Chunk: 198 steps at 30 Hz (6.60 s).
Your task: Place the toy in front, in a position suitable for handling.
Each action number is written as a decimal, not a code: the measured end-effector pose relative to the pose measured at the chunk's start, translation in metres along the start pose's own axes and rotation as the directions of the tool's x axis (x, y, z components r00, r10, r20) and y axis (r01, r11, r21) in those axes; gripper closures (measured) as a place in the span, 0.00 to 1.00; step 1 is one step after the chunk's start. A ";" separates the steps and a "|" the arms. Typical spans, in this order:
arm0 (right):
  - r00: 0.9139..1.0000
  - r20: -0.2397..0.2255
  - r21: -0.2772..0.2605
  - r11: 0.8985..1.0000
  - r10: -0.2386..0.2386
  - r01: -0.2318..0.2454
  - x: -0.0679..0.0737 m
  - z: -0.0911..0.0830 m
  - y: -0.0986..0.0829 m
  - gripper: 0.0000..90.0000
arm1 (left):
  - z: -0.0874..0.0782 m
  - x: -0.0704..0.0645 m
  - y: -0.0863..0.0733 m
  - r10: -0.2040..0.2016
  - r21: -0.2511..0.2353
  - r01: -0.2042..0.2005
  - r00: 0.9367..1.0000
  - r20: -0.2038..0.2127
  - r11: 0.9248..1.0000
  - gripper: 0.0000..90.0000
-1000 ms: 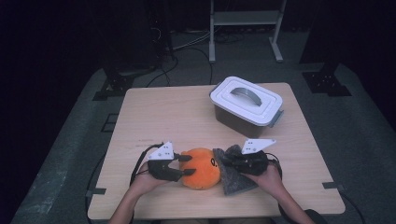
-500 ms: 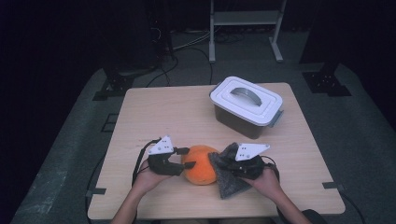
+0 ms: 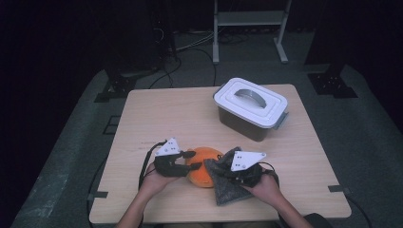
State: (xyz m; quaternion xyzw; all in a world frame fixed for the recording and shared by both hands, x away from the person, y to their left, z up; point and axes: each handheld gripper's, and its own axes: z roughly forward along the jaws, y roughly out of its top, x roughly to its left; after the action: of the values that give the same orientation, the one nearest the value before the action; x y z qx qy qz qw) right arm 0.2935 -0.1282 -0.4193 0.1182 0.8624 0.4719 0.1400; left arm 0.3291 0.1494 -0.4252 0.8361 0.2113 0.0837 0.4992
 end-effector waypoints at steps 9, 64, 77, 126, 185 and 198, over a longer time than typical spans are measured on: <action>0.994 0.033 0.038 0.993 0.106 -0.108 -0.025 -0.012 -0.019 0.86 | -0.010 0.001 0.002 0.003 -0.005 -0.003 1.000 -0.013 1.000 0.53; 0.999 -0.039 0.024 0.999 -0.026 0.027 0.009 -0.007 0.007 0.87 | 0.003 -0.002 0.003 -0.067 -0.067 0.070 0.996 0.051 0.995 0.56; 0.996 0.012 -0.038 0.996 0.085 -0.085 -0.025 -0.022 0.004 0.87 | 0.008 -0.009 0.002 -0.003 -0.074 0.013 0.992 0.129 0.997 0.56; 0.996 -0.070 -0.046 0.997 0.060 -0.064 -0.014 -0.025 0.002 0.87 | 0.010 -0.032 0.006 0.119 -0.063 -0.112 0.984 0.129 0.992 0.42; 0.988 -0.031 -0.036 0.988 0.151 -0.152 -0.039 -0.034 -0.006 0.86 | 0.012 -0.048 0.012 0.247 -0.049 -0.242 0.954 0.172 0.969 0.44; 0.989 -0.033 -0.051 0.988 0.145 -0.146 -0.037 -0.033 -0.005 0.86 | 0.009 -0.047 0.012 0.247 -0.045 -0.243 0.952 0.179 0.969 0.44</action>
State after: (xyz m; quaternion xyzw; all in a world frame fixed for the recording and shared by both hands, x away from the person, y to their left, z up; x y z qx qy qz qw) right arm 0.3160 -0.1684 -0.4015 0.1701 0.8405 0.5054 0.0957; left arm 0.2936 0.1164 -0.4158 0.8543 0.0581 0.0700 0.5118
